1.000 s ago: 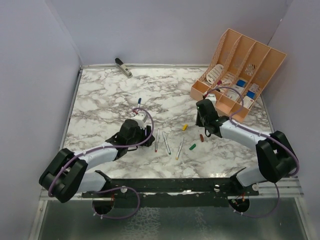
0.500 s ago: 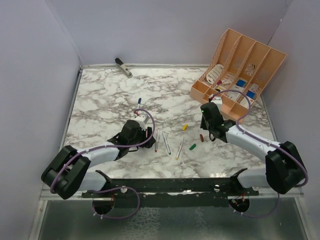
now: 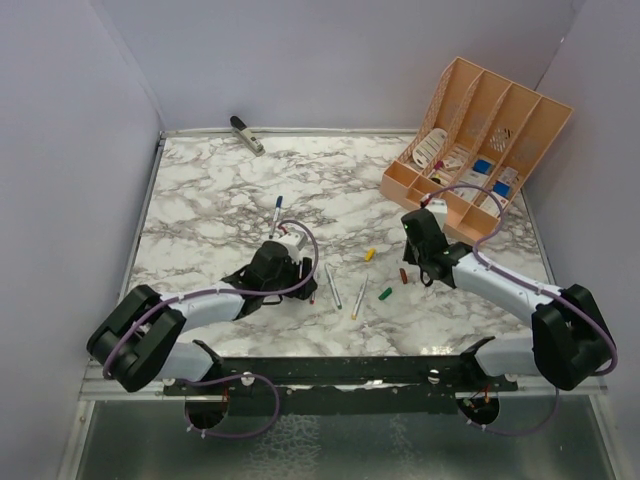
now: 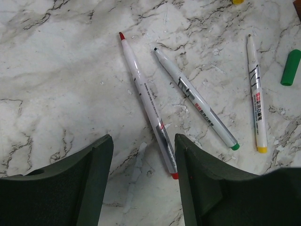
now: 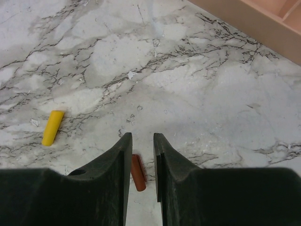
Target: Insert the pens into the pen caps
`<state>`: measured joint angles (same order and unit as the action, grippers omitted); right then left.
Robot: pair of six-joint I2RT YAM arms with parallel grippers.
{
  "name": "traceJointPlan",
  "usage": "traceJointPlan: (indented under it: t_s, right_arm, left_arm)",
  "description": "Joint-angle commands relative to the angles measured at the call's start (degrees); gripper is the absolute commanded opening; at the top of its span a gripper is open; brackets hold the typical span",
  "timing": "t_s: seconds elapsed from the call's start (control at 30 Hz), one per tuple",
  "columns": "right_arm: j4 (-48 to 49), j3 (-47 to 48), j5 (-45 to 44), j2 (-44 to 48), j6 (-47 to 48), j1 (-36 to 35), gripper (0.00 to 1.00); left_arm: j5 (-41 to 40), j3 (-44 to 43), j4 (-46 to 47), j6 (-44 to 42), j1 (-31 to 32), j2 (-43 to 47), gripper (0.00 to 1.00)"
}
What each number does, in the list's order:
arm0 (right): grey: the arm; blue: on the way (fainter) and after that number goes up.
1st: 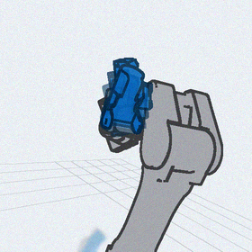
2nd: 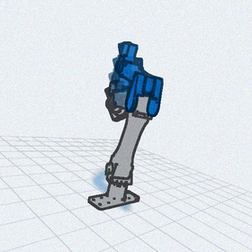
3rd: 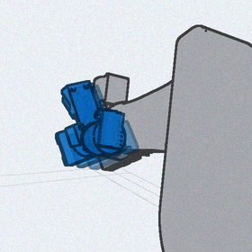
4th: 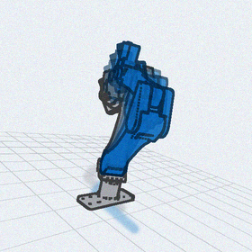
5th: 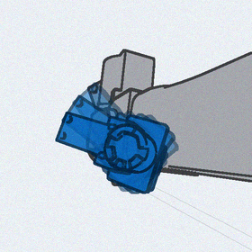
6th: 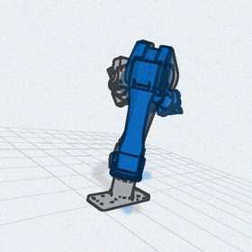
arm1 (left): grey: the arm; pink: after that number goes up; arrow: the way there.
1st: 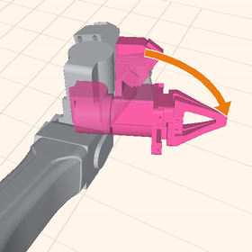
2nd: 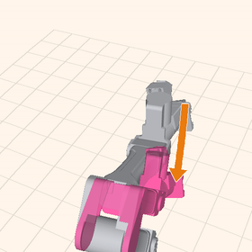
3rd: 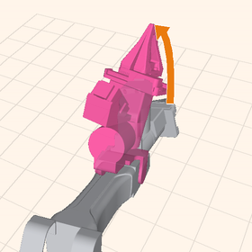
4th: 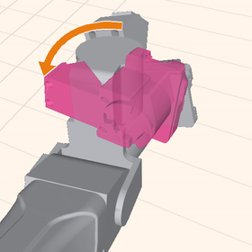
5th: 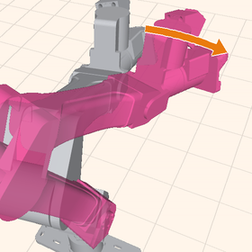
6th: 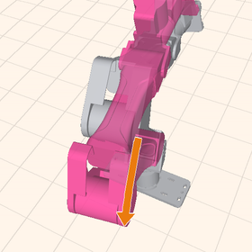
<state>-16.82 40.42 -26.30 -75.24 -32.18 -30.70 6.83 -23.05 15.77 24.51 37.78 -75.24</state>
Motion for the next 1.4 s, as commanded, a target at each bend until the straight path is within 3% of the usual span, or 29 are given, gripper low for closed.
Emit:
traceJointPlan:
  t_s: [0.0,0.27,0.77,1.0,1.37]
  right_arm:
    - [-2.8,1.1,-3.8,-0.8,-2.7,-0.4,0.25]
    - [-5.1,2.1,-2.3,-4.6,-5.1,-0.4,0.25]
    - [-4.1,-0.3,2.6,0.4,-5.6,-0.5,0.25]
    - [-2.9,-0.7,3.7,-0.1,-5.5,-0.9,0.25]
    - [-2.4,-1.0,4.1,-0.8,-5.9,-1.1,0.25]
  left_arm:
    - [-2.5,-3.3,-1.7,-1.6,1.5,-2.6,0.58]
    - [-3.9,-4.9,-5.7,-1.2,2.0,-5.7,0.58]
    - [-11.2,-8.3,-20.6,0.5,5.0,-7.8,0.58]
    - [-12.1,-7.9,-22.6,2.9,7.5,-9.7,0.58]
    - [-13.8,-9.8,-27.6,7.4,11.6,-12.8,0.5]
